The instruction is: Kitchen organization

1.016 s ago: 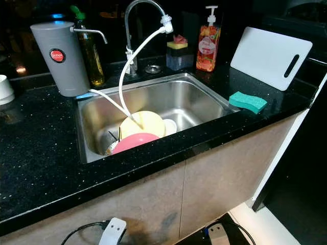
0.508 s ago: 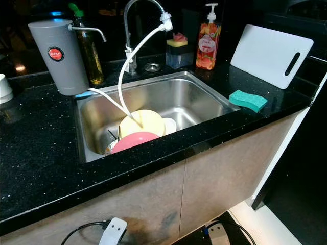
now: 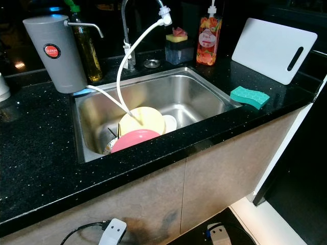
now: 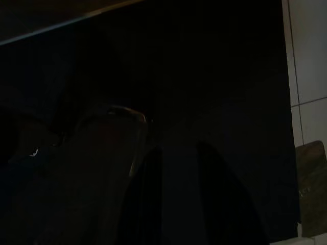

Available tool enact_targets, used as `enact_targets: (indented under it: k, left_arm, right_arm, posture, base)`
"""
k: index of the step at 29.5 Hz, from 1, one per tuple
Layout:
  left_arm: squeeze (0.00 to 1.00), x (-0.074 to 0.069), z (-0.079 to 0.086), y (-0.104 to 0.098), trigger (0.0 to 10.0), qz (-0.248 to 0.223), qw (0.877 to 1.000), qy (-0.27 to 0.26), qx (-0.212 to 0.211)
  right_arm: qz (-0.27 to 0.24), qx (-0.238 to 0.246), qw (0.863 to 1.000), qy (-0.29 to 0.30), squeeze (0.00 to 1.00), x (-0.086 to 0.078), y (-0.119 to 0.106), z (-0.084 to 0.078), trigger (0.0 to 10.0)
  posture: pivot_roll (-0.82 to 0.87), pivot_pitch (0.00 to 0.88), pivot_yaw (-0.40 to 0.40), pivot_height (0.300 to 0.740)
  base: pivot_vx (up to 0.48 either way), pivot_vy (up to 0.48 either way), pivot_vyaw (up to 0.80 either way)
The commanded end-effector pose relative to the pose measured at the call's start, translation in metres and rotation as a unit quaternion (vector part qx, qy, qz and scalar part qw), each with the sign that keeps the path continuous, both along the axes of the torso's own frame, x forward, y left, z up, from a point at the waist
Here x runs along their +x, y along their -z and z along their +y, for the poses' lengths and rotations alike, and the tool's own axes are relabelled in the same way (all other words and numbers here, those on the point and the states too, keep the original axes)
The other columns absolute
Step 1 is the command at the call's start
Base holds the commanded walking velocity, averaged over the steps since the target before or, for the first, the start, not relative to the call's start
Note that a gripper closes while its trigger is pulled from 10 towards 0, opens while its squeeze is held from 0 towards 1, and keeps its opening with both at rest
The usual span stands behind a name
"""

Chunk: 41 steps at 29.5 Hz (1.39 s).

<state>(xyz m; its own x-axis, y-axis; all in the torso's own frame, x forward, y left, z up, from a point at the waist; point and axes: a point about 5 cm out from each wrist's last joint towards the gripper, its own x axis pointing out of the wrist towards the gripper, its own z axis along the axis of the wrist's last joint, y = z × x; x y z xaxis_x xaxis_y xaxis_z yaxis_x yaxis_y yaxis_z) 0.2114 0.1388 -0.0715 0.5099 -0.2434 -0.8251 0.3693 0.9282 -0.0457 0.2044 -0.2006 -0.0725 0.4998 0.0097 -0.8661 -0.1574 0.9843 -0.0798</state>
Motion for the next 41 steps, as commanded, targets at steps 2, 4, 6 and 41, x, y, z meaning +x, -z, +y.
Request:
enact_targets:
  k: [2, 4, 6, 41]
  left_arm:
    - [0.00, 0.009, -0.002, -0.005, 10.0, -0.012, 1.000, -0.001, 0.001]
    - [0.00, 0.014, -0.003, -0.008, 10.0, -0.017, 1.000, -0.001, -0.001]
    - [0.00, 0.013, -0.002, -0.008, 10.0, -0.015, 1.000, -0.008, 0.001]
    - [0.00, 0.004, 0.022, -0.003, 10.0, -0.012, 0.997, -0.078, 0.016]
  right_arm:
    - [-0.010, 0.003, 1.000, 0.010, 0.00, 0.006, -0.004, -0.002, 10.0]
    - [-0.017, 0.006, 1.000, 0.019, 0.00, 0.010, -0.006, -0.003, 10.0]
    - [-0.016, 0.006, 1.000, 0.017, 0.00, 0.009, -0.006, -0.003, 10.0]
    - [-0.006, 0.033, 0.999, 0.025, 0.00, -0.004, 0.004, 0.017, 10.0]
  posture:
    - [-0.07, 0.082, 0.004, 0.740]
    - [-0.07, 0.078, -0.001, 0.740]
    - [-0.07, 0.081, -0.001, 0.740]
    - [0.01, 0.099, -0.047, 0.740]
  base:
    - [0.000, 0.000, 0.00]
    - [0.000, 0.000, 0.00]
    - [0.000, 0.000, 0.00]
    - [0.000, 0.000, 0.00]
